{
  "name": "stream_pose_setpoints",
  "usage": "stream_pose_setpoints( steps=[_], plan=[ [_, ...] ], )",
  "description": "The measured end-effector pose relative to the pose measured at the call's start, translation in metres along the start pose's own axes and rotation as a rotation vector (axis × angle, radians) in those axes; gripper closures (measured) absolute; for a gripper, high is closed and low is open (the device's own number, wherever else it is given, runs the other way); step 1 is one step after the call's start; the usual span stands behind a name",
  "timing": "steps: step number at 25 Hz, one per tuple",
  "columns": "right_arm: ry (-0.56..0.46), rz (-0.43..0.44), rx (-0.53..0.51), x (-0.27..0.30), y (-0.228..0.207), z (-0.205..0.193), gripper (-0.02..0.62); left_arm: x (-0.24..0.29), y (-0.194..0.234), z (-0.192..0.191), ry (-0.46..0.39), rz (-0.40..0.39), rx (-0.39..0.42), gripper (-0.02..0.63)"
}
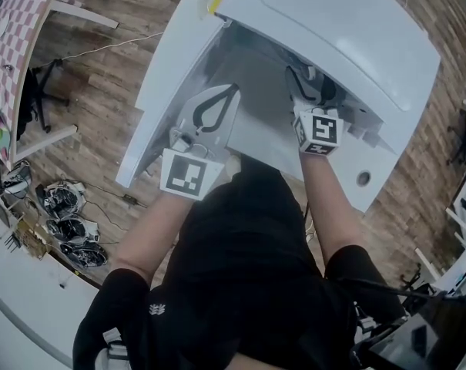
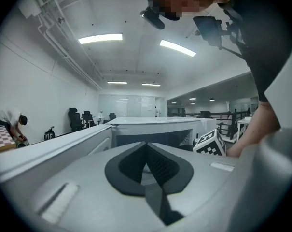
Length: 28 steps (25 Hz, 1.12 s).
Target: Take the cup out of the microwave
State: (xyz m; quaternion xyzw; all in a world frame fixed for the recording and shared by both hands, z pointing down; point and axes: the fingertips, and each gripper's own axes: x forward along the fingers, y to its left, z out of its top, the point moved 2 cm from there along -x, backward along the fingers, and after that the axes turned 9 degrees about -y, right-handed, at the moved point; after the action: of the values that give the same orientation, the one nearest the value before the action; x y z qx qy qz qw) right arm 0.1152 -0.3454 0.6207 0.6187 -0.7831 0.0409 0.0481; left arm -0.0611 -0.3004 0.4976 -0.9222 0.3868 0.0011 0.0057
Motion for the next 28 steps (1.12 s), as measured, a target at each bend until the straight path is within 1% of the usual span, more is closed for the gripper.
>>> stream_pose_setpoints(
  steps=[2,5,8,13,20,22,25,28],
  plan=[
    [-0.002,-0.001,0.008,0.008,-0.002,-0.001,0.221,0.006,0.004,-0.001,0.008,0.002,-0.002,0.601],
    [-0.008,0.001,0.019,0.019,-0.003,-0.003,0.209,0.010,0.008,-0.003,0.015,0.003,0.000,0.601],
    [-0.010,-0.003,0.026,0.029,-0.003,-0.006,0.204,0.010,0.010,-0.005,0.029,-0.006,0.019,0.600],
    [-0.002,-0.014,0.026,0.043,-0.008,-0.009,0.204,0.011,0.016,-0.009,0.043,-0.003,0.021,0.601],
    [0.023,-0.007,0.015,0.055,-0.012,-0.015,0.204,0.013,0.021,-0.010,0.061,0.006,0.024,0.601],
    [0.027,0.002,0.008,0.056,-0.012,-0.013,0.206,0.013,0.022,-0.008,0.061,0.011,0.026,0.601],
    [0.032,0.020,-0.003,0.055,-0.011,-0.011,0.208,0.010,0.022,-0.006,0.071,0.005,0.052,0.601],
    [0.039,0.034,0.007,0.051,-0.008,-0.010,0.208,0.007,0.020,-0.002,0.065,0.019,0.046,0.601]
  ],
)
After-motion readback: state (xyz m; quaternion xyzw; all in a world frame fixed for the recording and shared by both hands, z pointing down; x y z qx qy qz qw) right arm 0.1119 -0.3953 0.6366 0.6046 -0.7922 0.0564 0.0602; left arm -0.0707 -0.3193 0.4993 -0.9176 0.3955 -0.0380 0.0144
